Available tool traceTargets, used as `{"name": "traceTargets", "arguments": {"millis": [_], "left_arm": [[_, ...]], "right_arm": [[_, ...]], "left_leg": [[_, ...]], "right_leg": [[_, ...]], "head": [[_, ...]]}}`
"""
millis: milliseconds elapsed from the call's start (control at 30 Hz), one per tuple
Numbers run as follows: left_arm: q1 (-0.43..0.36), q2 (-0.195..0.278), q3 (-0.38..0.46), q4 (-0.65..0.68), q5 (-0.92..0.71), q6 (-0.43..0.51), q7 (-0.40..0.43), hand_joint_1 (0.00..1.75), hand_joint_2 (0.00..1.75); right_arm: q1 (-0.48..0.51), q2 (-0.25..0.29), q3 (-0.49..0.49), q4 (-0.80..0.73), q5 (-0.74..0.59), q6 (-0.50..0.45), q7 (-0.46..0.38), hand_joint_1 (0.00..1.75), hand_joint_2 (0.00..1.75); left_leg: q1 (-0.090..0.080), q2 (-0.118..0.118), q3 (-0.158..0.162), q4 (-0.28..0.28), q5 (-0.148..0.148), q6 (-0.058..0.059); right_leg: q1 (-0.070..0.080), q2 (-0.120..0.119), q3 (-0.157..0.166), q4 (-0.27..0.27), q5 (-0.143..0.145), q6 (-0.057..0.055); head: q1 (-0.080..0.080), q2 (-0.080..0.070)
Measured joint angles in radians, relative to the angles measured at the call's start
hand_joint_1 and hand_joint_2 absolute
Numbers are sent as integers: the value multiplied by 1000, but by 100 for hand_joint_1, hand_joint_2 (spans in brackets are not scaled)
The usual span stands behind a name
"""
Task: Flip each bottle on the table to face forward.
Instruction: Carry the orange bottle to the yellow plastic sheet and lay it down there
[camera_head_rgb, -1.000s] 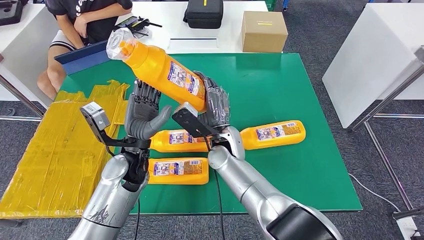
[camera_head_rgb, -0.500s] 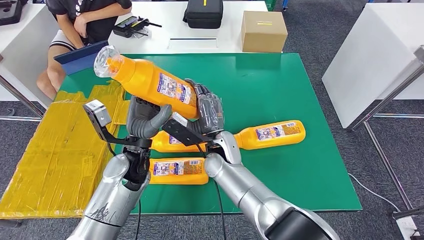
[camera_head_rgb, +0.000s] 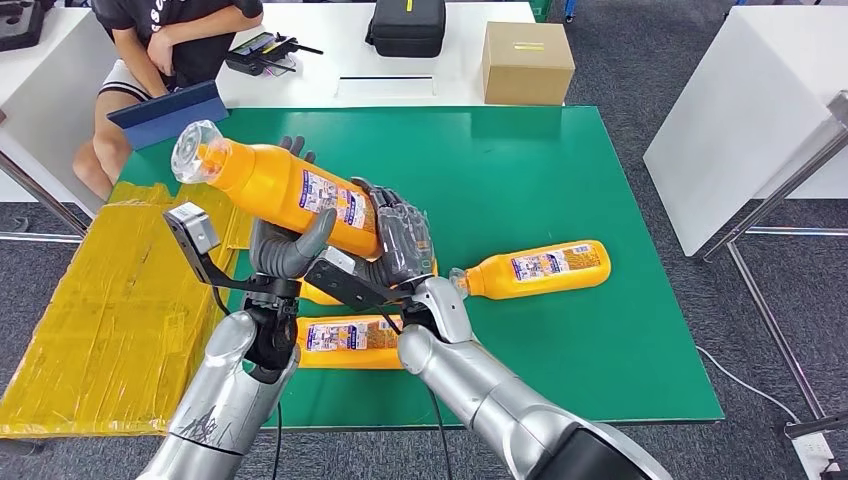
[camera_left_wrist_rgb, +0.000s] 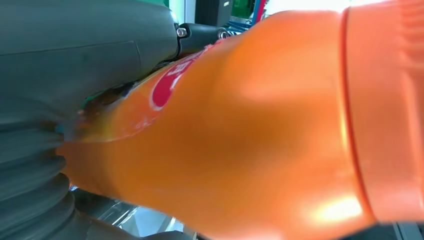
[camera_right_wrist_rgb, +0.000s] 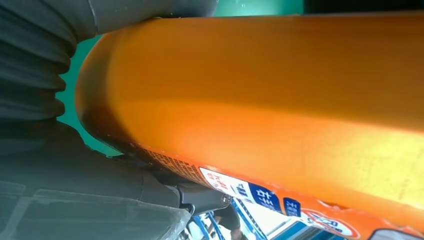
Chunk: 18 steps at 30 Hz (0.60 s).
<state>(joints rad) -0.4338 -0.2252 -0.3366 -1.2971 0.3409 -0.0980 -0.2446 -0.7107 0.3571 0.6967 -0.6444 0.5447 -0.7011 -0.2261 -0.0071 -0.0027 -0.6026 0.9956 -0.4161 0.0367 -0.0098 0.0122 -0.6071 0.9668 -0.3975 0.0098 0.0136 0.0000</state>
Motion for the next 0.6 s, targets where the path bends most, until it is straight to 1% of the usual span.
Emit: {"name": "traceTargets", "arguments": {"millis": [267, 500, 567, 600], "left_arm": [[14, 0, 23, 26, 7, 0, -1, 0, 175], [31, 0, 48, 55, 20, 0, -43, 0, 175], [34, 0, 54, 58, 22, 1, -49, 31, 175], [36, 0, 57, 59, 23, 5, -53, 66, 175]], "right_arm": [[1, -3, 113, 30, -100, 3, 1, 175, 175], [2, -5, 224, 67, -254, 33, -33, 175, 175], [2, -5, 245, 74, -274, 35, -36, 175, 175], [1, -5, 254, 77, -283, 35, -36, 175, 175]], "left_leg": [[0, 0, 0, 0, 0, 0], [0, 1, 0, 0, 0, 0], [0, 1, 0, 0, 0, 0], [0, 1, 0, 0, 0, 0]], "right_leg": [[0, 0, 0, 0, 0, 0], [0, 0, -1, 0, 0, 0], [0, 0, -1, 0, 0, 0], [0, 0, -1, 0, 0, 0]], "head": [[0, 0], [0, 0], [0, 0], [0, 0]]}}
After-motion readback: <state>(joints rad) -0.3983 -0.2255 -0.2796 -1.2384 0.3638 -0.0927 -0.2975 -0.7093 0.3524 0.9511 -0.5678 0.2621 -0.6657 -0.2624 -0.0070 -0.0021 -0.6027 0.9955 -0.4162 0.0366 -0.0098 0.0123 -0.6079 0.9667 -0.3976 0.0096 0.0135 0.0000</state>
